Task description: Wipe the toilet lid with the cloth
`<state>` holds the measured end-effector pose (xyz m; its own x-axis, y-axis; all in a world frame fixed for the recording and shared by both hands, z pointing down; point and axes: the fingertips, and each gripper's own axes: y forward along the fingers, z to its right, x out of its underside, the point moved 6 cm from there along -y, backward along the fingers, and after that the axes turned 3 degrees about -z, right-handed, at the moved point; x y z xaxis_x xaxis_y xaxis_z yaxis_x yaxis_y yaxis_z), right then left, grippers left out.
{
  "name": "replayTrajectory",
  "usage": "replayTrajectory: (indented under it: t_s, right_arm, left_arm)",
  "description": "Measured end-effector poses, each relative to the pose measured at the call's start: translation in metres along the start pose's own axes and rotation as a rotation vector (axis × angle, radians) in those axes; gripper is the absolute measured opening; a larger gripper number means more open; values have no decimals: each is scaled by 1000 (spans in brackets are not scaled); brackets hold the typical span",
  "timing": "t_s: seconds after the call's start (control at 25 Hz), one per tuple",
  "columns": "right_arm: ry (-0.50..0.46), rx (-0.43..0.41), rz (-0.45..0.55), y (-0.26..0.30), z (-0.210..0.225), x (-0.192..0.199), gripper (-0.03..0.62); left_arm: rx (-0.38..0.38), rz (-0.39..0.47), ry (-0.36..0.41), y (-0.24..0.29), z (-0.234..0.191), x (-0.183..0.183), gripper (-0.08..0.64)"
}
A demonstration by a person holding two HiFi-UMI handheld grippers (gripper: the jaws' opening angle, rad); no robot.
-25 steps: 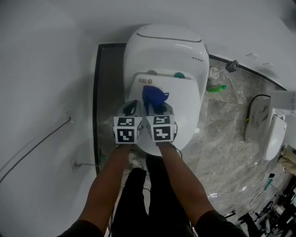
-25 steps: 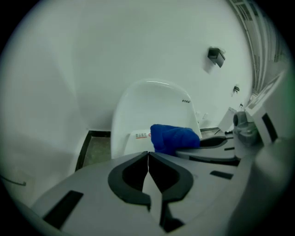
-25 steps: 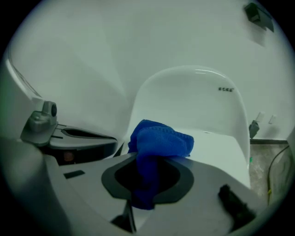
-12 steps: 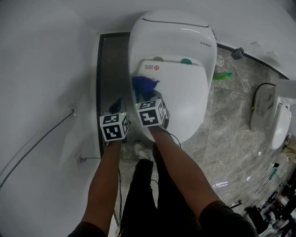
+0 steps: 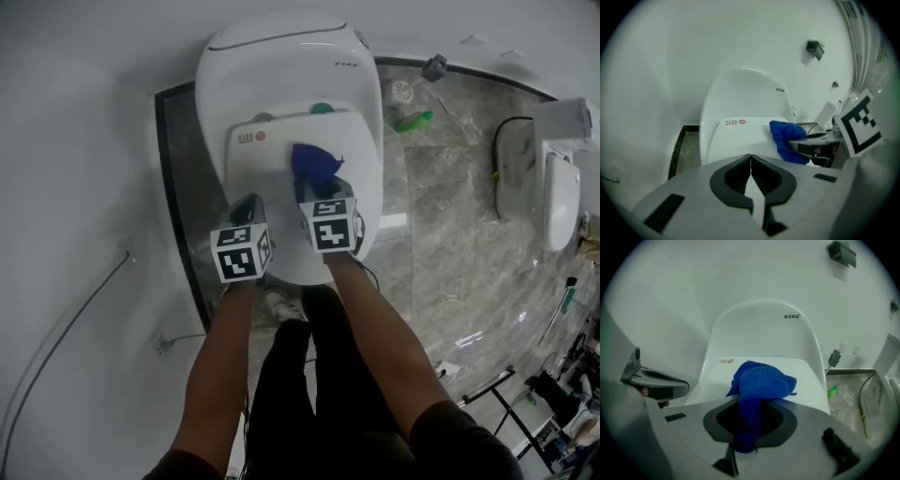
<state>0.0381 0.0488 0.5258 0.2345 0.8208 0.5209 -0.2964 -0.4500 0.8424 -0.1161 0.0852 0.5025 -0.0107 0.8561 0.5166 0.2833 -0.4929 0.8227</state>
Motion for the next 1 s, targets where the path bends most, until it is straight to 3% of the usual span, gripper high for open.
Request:
replayTrajectory:
  t_s: [0.24, 0.6, 0.76, 1.0]
  right_arm:
    - [68, 115, 18, -28, 68, 31, 58]
    - [95, 193, 33, -39, 111, 51, 58]
    - [2, 178, 136, -57, 91, 42, 58]
    - [-43, -7, 152, -51, -13, 35, 58]
  left_arm:
    - [55, -29, 54, 22, 50, -8, 12]
    - [101, -8, 105, 28, 95, -8, 12]
    - [56, 23, 107, 12, 81, 3, 12]
    - [-67, 61, 48, -25, 14, 28, 12]
